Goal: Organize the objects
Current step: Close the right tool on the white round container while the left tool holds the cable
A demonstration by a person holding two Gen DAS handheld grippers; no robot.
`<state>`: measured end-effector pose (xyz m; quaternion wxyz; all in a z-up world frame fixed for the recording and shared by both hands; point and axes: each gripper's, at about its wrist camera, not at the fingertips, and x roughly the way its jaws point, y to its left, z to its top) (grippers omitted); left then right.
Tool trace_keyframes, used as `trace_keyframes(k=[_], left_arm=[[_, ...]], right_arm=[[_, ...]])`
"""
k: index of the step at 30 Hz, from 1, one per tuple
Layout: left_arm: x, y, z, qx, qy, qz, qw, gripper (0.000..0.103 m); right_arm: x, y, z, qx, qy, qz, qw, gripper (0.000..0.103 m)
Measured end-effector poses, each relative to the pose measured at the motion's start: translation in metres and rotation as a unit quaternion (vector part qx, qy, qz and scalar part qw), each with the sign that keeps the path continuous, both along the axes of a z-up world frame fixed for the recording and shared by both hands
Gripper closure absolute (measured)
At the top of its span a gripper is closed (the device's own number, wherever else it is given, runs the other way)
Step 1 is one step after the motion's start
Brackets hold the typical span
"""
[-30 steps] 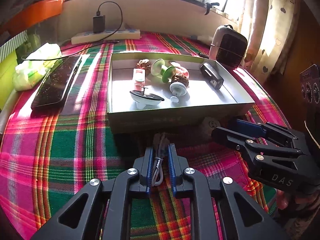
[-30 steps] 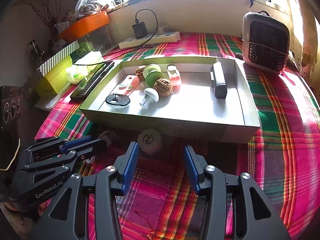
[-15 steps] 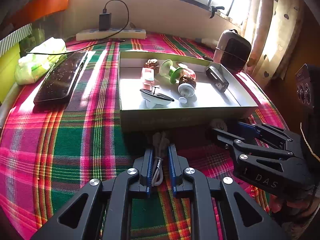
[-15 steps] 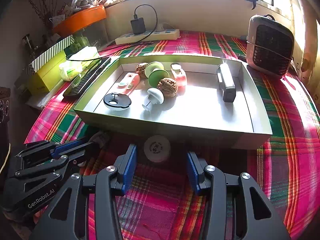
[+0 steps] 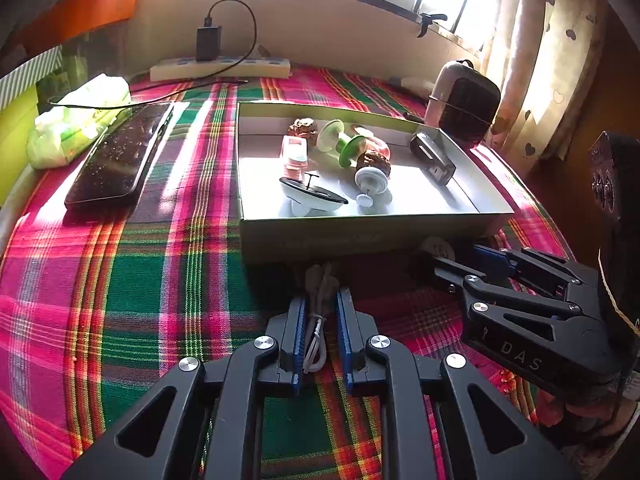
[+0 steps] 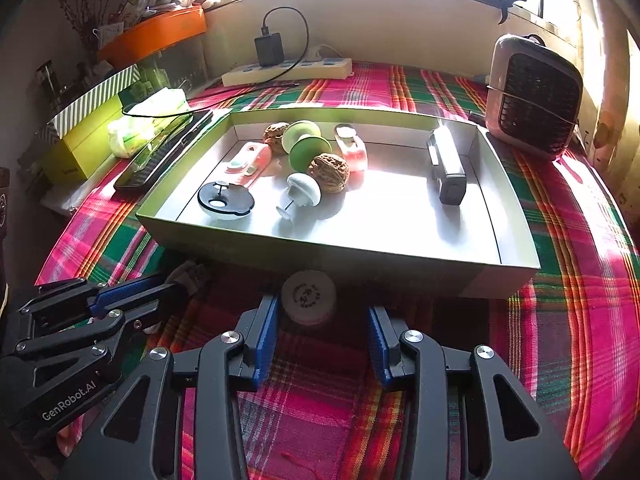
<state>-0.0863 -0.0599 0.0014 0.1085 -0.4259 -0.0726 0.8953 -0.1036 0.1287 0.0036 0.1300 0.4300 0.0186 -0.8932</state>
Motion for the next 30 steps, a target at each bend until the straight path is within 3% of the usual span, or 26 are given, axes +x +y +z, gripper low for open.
trace_keyframes(k=[7, 30], left_arm=[[-0.0002, -0.0001, 0.0001, 0.0, 0.0, 0.0, 1.0, 0.09], [0.0, -0.0002, 0.0006, -0.001, 0.0, -0.001, 1.0, 0.09]], right_arm=[[0.0007, 0.0024, 0.0005, -0.005, 0.0, -0.001, 1.0, 0.073], [0.0052, 0.004, 0.001, -0.009, -0.001, 0.003, 1.0, 0.074]])
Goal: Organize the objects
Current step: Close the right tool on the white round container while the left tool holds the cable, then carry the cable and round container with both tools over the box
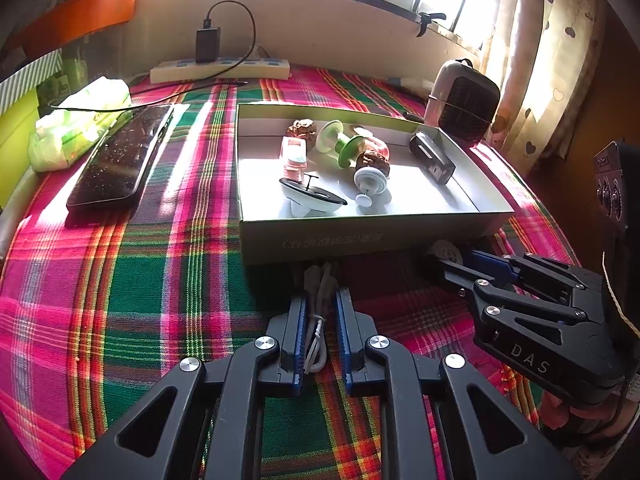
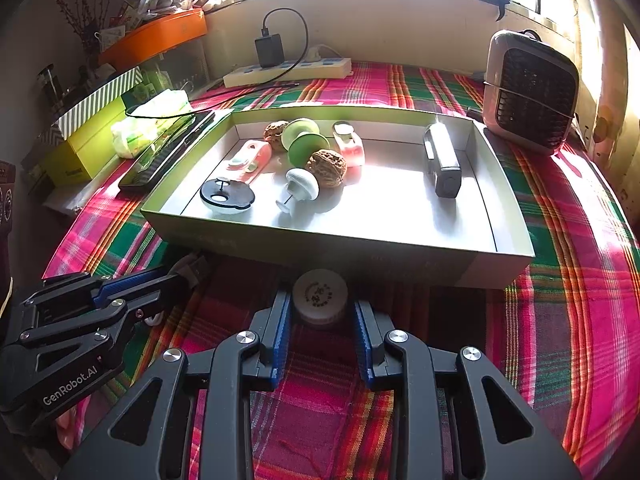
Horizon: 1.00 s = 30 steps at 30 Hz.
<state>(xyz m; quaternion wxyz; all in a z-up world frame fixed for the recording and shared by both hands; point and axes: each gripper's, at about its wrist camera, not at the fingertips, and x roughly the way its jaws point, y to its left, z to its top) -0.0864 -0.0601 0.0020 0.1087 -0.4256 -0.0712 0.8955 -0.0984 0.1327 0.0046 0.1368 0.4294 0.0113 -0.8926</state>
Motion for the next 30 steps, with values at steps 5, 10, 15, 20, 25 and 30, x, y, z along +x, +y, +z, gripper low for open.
trace_keyframes(k=[5, 10, 15, 20, 25, 30], left_arm=[[0.001, 0.001, 0.002, -0.001, 0.003, -0.003, 1.0, 0.091], [0.002, 0.002, 0.003, -0.004, 0.003, -0.004, 1.0, 0.091], [0.002, 0.005, 0.002, -0.012, -0.001, -0.007, 0.9999, 0.091], [-0.001, 0.008, 0.002, -0.014, -0.004, -0.008, 0.9999, 0.091], [-0.005, 0.012, 0.001, -0.023, -0.005, -0.008, 0.9997, 0.088], [-0.007, 0.015, 0.001, -0.032, -0.003, -0.008, 0.9994, 0.088]], right_arm=[[0.004, 0.001, 0.0, -0.005, -0.001, 0.0, 1.0, 0.074], [0.007, 0.003, 0.003, -0.008, 0.002, -0.001, 1.0, 0.074], [0.008, 0.005, 0.004, -0.01, 0.004, -0.002, 1.0, 0.074], [0.008, 0.007, 0.004, -0.013, 0.002, -0.003, 1.0, 0.074], [0.008, 0.007, 0.004, -0.014, 0.003, -0.003, 1.0, 0.074], [0.008, 0.007, 0.003, -0.017, 0.0, -0.001, 1.0, 0.074]])
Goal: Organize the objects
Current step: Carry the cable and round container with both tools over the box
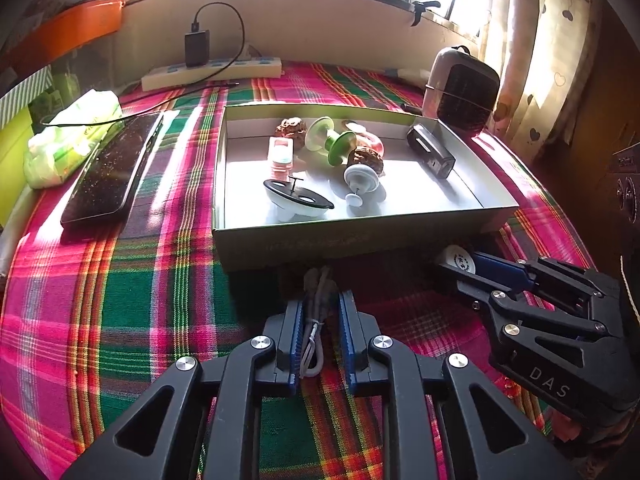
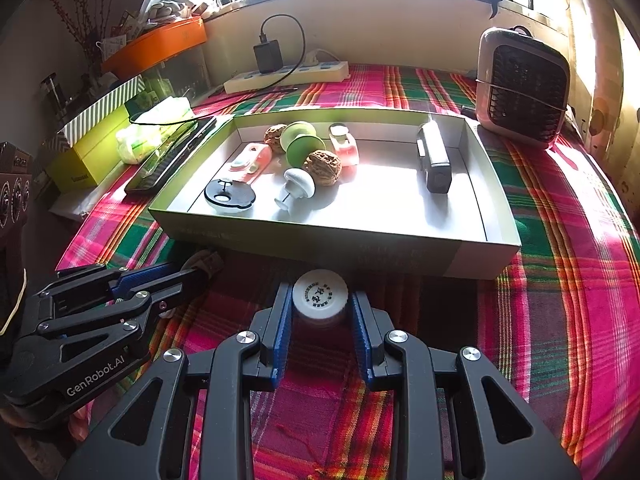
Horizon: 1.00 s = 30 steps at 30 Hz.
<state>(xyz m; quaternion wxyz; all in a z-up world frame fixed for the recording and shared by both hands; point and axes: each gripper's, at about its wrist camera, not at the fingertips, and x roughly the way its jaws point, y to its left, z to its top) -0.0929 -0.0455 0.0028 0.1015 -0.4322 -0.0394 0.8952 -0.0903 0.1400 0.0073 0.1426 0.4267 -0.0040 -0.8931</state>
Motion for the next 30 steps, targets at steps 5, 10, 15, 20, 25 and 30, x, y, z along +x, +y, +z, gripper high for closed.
trace_keyframes(k=[5, 10, 15, 20, 25, 30], left_arm=[[0.001, 0.002, 0.0, -0.008, 0.005, -0.003, 1.0, 0.089], [0.002, 0.001, 0.0, -0.008, 0.004, -0.003, 1.0, 0.089], [0.004, 0.003, 0.003, -0.006, 0.007, -0.004, 0.9999, 0.089], [0.006, 0.004, 0.012, -0.003, 0.017, -0.004, 0.9998, 0.089], [0.008, 0.003, 0.021, -0.002, 0.029, -0.004, 0.9996, 0.089], [0.009, 0.003, 0.029, 0.0, 0.039, -0.005, 0.9992, 0.089]], right_arm=[[0.001, -0.001, 0.0, 0.0, 0.001, 0.0, 1.0, 0.074], [0.002, 0.001, 0.0, -0.001, 0.001, -0.001, 1.0, 0.074], [0.002, 0.001, 0.001, -0.001, 0.002, -0.001, 1.0, 0.074], [0.003, 0.001, 0.006, -0.002, 0.007, 0.002, 1.0, 0.074], [0.005, 0.002, 0.015, -0.004, 0.017, 0.0, 1.0, 0.074], [0.007, 0.004, 0.02, -0.007, 0.023, -0.002, 1.0, 0.074]])
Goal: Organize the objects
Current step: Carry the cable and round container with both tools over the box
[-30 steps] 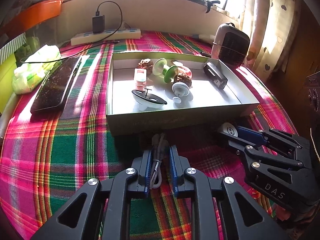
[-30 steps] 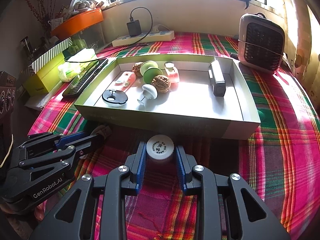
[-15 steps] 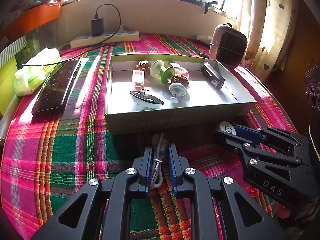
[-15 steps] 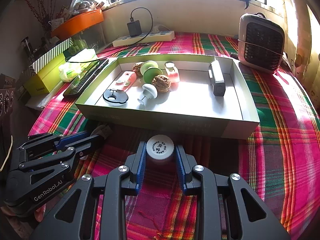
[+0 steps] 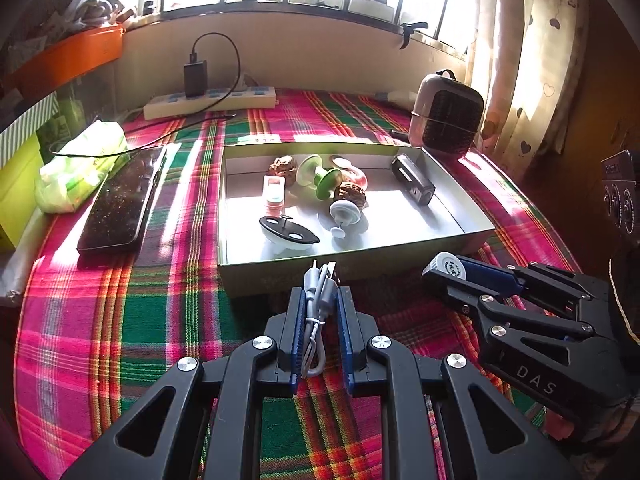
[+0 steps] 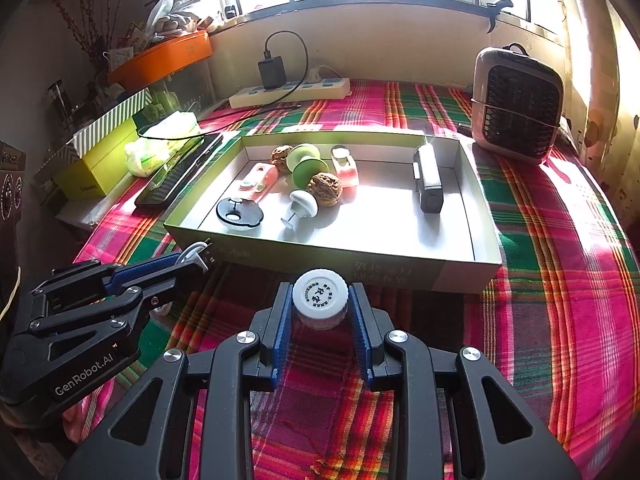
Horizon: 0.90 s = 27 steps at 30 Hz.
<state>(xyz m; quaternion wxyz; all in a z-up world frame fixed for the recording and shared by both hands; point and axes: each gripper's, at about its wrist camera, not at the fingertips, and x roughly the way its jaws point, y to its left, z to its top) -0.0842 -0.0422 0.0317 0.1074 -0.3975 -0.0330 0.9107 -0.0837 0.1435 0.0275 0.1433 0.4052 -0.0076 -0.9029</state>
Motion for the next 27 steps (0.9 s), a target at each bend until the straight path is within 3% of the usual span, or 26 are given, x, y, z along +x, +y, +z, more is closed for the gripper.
trace_keyframes(k=[12, 27], left_arm=[[-0.013, 0.003, 0.013, 0.0, 0.016, -0.005, 0.9999, 0.089], [-0.044, 0.01, 0.007, -0.001, 0.008, -0.005, 0.9999, 0.089]], right_arm=[[-0.01, 0.007, 0.017, 0.0, 0.017, -0.005, 1.0, 0.074], [-0.05, 0.019, 0.015, -0.007, 0.007, -0.012, 1.0, 0.074]])
